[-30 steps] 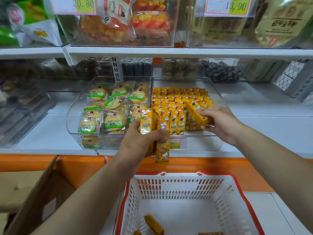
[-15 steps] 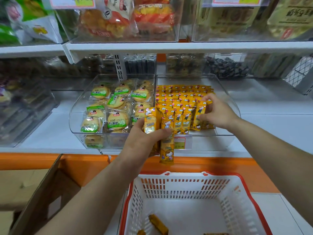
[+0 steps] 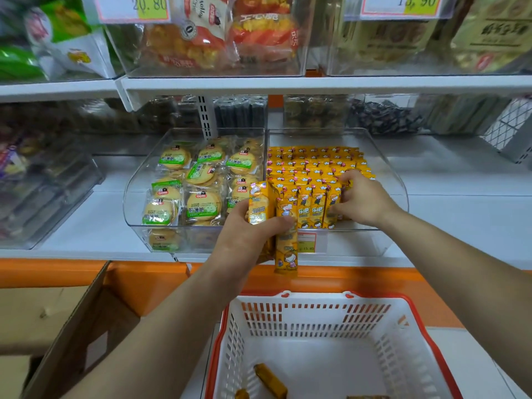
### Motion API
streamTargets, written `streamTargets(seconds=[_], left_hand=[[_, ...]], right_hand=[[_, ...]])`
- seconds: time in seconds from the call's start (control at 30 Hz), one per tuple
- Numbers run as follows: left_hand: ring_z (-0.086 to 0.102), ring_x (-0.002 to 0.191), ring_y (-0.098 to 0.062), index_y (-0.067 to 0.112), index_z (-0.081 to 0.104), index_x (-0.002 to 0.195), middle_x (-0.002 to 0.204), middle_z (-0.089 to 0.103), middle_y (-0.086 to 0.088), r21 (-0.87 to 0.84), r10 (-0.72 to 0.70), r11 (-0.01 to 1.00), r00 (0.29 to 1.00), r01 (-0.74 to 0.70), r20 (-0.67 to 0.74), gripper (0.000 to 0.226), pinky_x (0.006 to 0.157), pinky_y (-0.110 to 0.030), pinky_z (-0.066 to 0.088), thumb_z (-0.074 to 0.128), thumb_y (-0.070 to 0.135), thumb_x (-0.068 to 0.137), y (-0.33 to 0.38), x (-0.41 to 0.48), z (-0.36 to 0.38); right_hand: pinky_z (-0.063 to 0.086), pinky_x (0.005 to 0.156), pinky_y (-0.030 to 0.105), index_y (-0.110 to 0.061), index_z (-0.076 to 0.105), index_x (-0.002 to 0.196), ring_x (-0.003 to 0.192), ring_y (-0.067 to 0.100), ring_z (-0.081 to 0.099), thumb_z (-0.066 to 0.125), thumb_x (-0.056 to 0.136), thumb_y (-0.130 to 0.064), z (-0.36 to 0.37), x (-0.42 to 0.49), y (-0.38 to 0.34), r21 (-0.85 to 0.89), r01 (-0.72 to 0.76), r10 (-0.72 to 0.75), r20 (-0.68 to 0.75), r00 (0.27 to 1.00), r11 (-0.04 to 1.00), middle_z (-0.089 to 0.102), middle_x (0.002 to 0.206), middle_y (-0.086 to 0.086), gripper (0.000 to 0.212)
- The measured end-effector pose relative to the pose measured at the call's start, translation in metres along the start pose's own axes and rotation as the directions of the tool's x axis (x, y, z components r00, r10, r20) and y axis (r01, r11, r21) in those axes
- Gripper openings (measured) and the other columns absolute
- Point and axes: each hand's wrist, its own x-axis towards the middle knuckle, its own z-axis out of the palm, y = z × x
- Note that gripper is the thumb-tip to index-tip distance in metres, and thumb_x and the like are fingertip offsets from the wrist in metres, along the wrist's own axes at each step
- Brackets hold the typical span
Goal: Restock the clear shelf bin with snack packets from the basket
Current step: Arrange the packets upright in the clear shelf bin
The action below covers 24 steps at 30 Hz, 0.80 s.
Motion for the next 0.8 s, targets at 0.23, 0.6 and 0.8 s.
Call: streamTargets(seconds=[0.23,0.6,0.8], left_hand=[[0.079,0.081,-0.025,0.02,0.062,0.121,0.098,0.08,-0.005,-0.01,-0.008,1.0,0.999,0.009,0.04,0.047,0.06,-0.035,0.061,0.084,0.017,0.08,-0.001,-0.008,0.011],[0.077,0.072,-0.021,0.016,0.07,0.109,0.089,0.08,-0.007,-0.08,-0.013,0.997,0.998,0.018,0.063,0.022,0.055,-0.031,0.059,0.076,0.015,0.087,0.003,-0.03,0.033],[0.078,0.079,-0.026,0.011,0.069,0.114,0.101,0.079,-0.016,-0.018,-0.033,0.999,0.999,0.034,0.023,0.023,0.064,-0.038,0.063,0.071,0.012,0.091,0.003,-0.031,0.027]], right_hand=[[0.053,0.066,0.029,-0.035,0.059,0.111,0.076,0.01,0.071,0.075,0.085,-0.019,-0.033,-0.097,-0.035,0.453,0.085,-0.155,0.12,0.981,0.887,0.072,0.087,-0.006,0.034],[0.058,0.068,0.03,-0.053,0.048,0.133,0.078,0.024,0.074,0.085,0.073,-0.019,-0.025,-0.143,-0.047,0.711,-0.09,-0.167,0.284,0.944,0.698,0.055,0.114,0.01,0.079],[0.057,0.07,0.034,-0.044,0.056,0.123,0.079,0.024,0.072,0.086,0.067,-0.025,-0.027,-0.137,-0.031,0.738,-0.121,-0.122,0.267,0.956,0.663,0.058,0.101,0.008,0.065]])
